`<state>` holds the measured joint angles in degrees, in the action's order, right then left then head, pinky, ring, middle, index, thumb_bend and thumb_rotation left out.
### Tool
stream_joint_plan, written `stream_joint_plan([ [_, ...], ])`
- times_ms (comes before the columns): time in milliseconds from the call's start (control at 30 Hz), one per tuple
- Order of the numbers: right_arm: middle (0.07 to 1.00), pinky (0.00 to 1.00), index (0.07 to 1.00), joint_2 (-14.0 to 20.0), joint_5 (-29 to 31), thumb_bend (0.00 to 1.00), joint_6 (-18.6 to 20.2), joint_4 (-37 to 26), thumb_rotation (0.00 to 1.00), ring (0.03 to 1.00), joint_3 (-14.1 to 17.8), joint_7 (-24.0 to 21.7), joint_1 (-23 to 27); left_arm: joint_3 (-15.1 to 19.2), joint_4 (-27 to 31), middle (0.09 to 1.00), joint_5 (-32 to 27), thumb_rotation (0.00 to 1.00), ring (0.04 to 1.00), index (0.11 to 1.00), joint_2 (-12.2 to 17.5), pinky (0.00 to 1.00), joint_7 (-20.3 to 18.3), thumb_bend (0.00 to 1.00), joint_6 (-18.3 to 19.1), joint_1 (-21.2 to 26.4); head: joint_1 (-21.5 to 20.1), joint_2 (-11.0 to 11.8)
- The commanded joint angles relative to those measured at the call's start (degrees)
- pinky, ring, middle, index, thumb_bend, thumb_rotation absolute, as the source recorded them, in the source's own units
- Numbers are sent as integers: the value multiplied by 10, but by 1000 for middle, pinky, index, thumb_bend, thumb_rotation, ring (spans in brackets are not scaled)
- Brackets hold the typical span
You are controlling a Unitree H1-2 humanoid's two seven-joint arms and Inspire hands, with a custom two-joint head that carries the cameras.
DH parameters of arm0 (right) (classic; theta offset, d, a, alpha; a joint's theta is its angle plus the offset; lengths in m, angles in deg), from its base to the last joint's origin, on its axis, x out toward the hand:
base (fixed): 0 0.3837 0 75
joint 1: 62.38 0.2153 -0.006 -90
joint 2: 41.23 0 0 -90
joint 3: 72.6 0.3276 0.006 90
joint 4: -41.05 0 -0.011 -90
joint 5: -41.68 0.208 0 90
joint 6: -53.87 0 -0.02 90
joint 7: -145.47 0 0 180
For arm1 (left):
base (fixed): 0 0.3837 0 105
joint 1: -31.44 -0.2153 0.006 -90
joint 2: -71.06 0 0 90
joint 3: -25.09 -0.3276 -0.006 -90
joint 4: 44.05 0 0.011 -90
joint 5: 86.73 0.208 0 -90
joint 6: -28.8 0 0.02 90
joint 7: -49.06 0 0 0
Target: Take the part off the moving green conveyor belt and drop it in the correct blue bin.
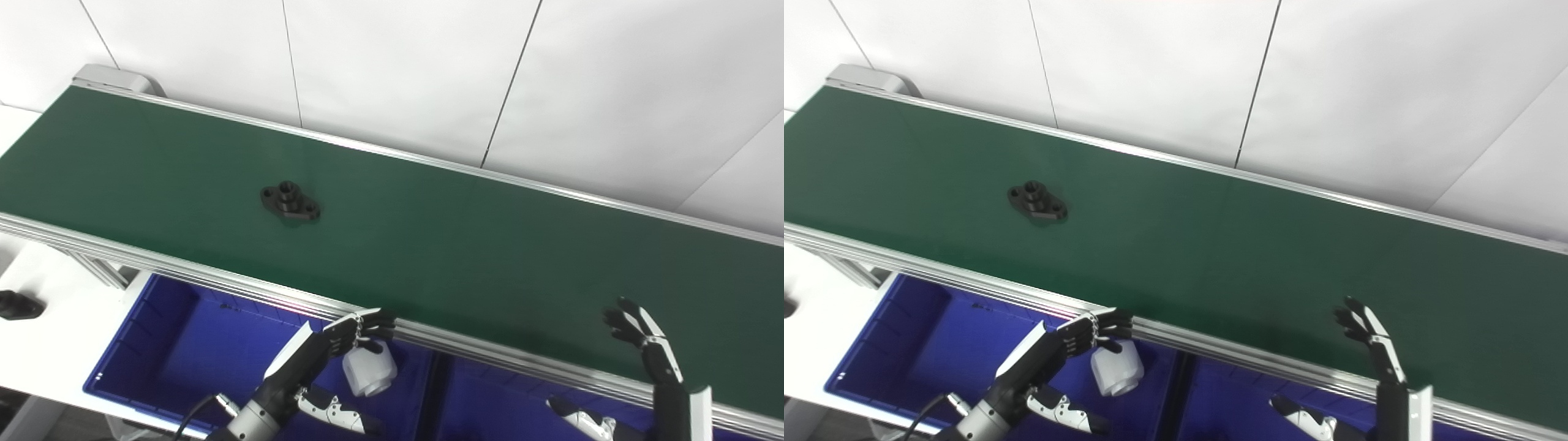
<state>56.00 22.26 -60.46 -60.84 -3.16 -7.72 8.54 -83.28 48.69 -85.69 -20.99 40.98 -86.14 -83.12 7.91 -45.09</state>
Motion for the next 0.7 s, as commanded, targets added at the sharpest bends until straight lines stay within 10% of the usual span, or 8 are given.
stream_joint_plan([
  [0,764,719,844,2,4,838,6,-23,416,728,20,-44,13,5,4,824,0,233,780,823,-5,696,-4,888,-19,1,1,1],
  [667,738,615,820,-107,-67,839,179,-47,391,675,74,-247,170,27,-22,832,0,227,782,831,-5,693,-19,880,-20,11,-85,26],
])
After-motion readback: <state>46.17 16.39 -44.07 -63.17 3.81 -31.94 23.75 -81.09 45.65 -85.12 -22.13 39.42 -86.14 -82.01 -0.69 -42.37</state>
